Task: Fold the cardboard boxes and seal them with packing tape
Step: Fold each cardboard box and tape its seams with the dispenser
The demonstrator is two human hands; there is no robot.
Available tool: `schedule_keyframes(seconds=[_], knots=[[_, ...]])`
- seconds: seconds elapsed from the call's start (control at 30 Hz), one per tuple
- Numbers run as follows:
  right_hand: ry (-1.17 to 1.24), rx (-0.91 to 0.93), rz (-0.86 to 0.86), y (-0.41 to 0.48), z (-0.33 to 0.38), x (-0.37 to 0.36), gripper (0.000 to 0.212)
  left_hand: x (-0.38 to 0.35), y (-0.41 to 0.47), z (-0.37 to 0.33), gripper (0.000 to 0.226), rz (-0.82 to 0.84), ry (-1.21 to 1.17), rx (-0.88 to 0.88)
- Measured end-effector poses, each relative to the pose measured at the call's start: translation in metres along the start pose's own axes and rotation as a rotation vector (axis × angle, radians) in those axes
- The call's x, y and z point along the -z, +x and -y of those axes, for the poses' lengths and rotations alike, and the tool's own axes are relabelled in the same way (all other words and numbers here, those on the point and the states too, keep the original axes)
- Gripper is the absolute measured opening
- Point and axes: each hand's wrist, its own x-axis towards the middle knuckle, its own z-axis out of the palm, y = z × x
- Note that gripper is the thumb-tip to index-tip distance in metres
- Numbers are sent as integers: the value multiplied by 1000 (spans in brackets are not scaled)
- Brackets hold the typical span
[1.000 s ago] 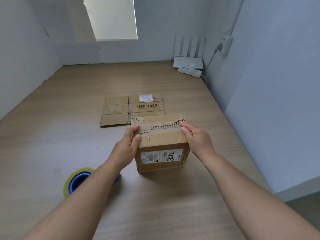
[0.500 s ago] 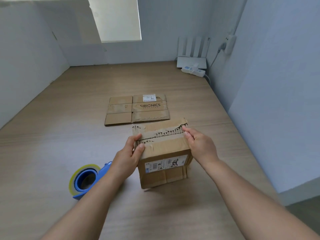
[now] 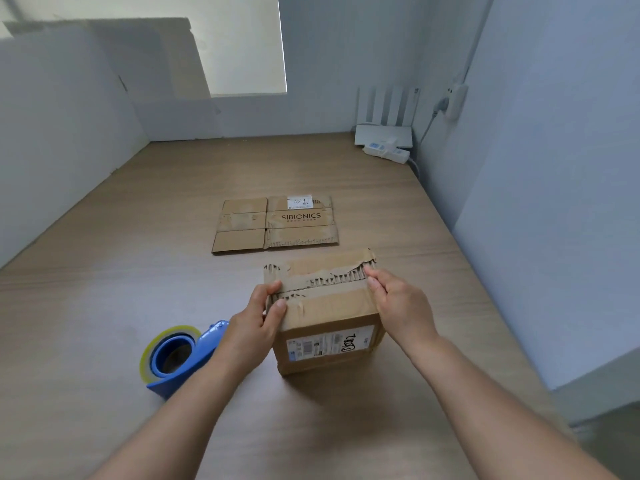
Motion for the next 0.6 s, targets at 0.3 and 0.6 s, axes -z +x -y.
schedule_keyframes(seconds=[0.3,0.6], knots=[[-10,-135,37,4,2,1,55,-3,6,1,24,-39,25,-5],[333,-123,142,3,-5,10,34,-5,7,-9,41,-222,-161,7]])
